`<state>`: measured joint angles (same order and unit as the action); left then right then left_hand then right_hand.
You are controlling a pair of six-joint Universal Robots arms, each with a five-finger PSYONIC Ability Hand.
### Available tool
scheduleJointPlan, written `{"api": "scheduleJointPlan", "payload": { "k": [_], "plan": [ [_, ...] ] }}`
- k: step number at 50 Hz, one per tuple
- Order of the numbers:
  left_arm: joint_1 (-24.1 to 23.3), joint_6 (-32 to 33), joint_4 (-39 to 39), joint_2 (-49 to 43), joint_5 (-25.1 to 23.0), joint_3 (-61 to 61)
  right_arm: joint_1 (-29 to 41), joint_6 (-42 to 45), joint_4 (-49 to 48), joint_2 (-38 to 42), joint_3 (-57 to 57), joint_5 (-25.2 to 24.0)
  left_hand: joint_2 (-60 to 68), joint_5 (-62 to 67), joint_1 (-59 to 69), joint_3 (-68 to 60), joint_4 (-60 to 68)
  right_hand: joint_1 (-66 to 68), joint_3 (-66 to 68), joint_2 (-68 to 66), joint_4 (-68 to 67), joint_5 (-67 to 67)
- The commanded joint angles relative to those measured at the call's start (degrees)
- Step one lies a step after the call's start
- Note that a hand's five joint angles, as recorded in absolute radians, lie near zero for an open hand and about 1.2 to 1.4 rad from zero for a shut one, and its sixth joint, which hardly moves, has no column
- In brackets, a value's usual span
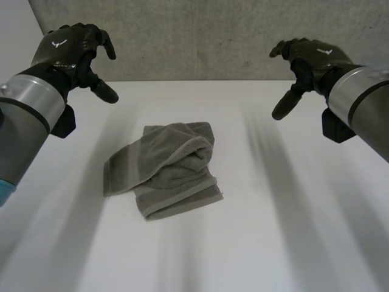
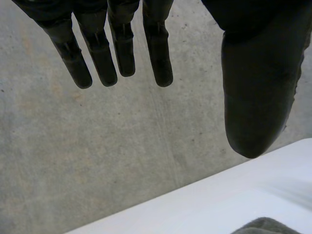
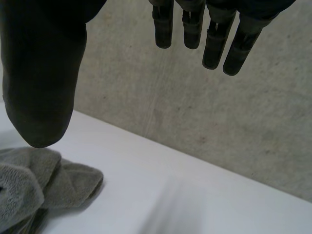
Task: Fold the towel.
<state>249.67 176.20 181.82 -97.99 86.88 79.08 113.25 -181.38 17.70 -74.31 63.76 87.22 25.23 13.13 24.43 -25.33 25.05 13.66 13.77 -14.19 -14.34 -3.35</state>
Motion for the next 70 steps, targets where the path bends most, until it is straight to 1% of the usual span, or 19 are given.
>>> {"api": "scheduleJointPlan", "payload": {
  "k": [1,11,16,27,35,37,38,40,43,46,47,49,61,63,66,67,68,69,70],
  "plan": [
    [-0.2,-3.0,-5.4,-0.1,-0.2,-3.1,0.0,-0.1,0.0,-1.5,0.2,-0.1,-1.7,0.4,-0.9,1.8,-1.6,-3.7,-3.8,4.2,4.3,3.3],
    [-0.3,-3.8,-5.6,-0.4,-0.2,-2.9,-0.8,-0.1,-0.7,-1.5,0.5,-0.1,-2.1,0.0,-1.3,2.2,-1.9,-3.7,-3.8,4.2,4.3,3.3],
    [-0.3,-3.8,-5.6,-1.1,-0.2,-2.7,-1.0,-0.1,-2.8,-1.5,1.4,0.0,-2.1,0.0,-1.3,2.2,-1.9,-3.7,-3.8,4.2,4.3,3.3],
    [-0.6,-3.9,-5.4,-1.4,-0.4,-2.3,-2.0,0.0,-2.9,-1.5,1.4,-0.3,-2.7,-0.6,-1.9,2.8,-2.6,-3.7,-3.8,4.2,4.3,3.3],
    [-1.4,-3.6,-3.7,-4.7,-0.6,-0.5,-1.7,0.2,-2.9,-1.4,1.5,-0.7,-3.6,-1.5,-2.8,3.7,-3.4,-3.7,-3.8,4.2,4.3,3.3],
    [-2.9,-3.3,-2.1,-8.0,-0.6,0.5,-1.5,0.2,-2.9,-1.2,1.5,-0.7,-5.9,-3.8,-5.1,6.0,-5.7,-3.7,-3.8,4.2,4.3,3.3],
    [-2.9,-3.3,-2.1,-8.0,-0.6,0.5,-1.5,0.2,-2.9,-1.2,1.5,-0.7,-5.9,-3.8,-5.1,6.0,-5.8,-3.7,-3.8,4.2,4.3,3.3],
    [-5.1,-3.2,0.4,-12.3,-0.5,1.5,-1.0,0.3,-3.0,-0.8,1.5,-0.9,-6.1,-4.0,-5.3,6.2,-5.9,-3.7,-3.8,4.2,4.3,3.3],
    [-6.0,-3.2,1.7,-14.5,-0.5,2.3,-0.9,0.6,-3.0,-0.6,1.8,-0.9,-6.1,-4.0,-5.3,6.2,-5.9,-3.7,-3.8,4.2,4.3,3.3],
    [-7.3,-3.1,7.1,-21.1,-0.1,4.9,-0.9,0.7,-3.0,-0.2,1.8,-1.0,-6.1,-4.0,-5.3,6.2,-5.9,-3.7,-3.8,4.2,4.3,3.3],
    [-7.3,-3.1,7.1,-21.1,-0.1,4.9,-0.9,0.7,-3.0,-0.2,1.8,-1.0,-6.1,-4.0,-5.3,6.2,-5.9,-3.7,-3.8,4.2,4.3,3.3],
    [-8.1,-2.9,11.0,-24.6,0.0,5.5,-0.9,0.8,-3.1,-0.1,1.9,-1.0,-6.1,-4.0,-5.3,6.2,-5.9,-3.7,-3.8,4.2,4.3,3.3],
    [-9.0,-2.6,19.8,-31.8,0.5,3.9,-0.8,1.6,-3.2,0.6,2.5,-1.1,-4.1,-2.0,-3.3,4.2,-3.9,-3.7,-3.8,4.2,4.3,3.3],
    [-9.0,-2.3,20.5,-32.4,0.6,3.7,-0.6,2.8,-3.2,0.8,3.0,-1.1,-2.9,-0.8,-2.1,3.0,-2.7,-3.7,-3.8,4.2,4.3,3.3],
    [-8.9,-0.4,21.2,-32.6,2.1,3.7,0.8,4.1,-3.2,1.2,3.7,-0.9,8.8,10.9,9.6,-8.7,9.0,-3.7,-3.8,4.2,4.3,3.3],
    [-8.9,-0.4,21.2,-32.6,2.1,3.7,0.8,4.1,-3.2,1.2,3.7,-0.9,8.9,11.0,9.7,-8.8,9.0,-3.7,-3.8,4.2,4.3,3.3],
    [-8.9,0.2,21.2,-32.4,3.1,3.7,1.8,4.7,-3.2,1.8,3.8,-0.9,17.0,19.1,17.8,-16.9,17.2,-3.7,-3.8,4.2,4.3,3.3],
    [-8.9,0.2,21.2,-32.4,3.1,3.7,2.6,5.2,-3.2,2.6,4.1,-1.0,17.1,19.2,17.9,-17.0,17.3,-3.7,-3.8,4.2,4.3,3.3],
    [-8.7,0.5,21.4,-31.9,4.2,3.7,2.6,5.2,-3.2,2.6,4.1,-1.0,24.9,27.0,25.7,-24.8,25.1,-3.7,-3.8,4.2,4.3,3.3]
  ]
}}
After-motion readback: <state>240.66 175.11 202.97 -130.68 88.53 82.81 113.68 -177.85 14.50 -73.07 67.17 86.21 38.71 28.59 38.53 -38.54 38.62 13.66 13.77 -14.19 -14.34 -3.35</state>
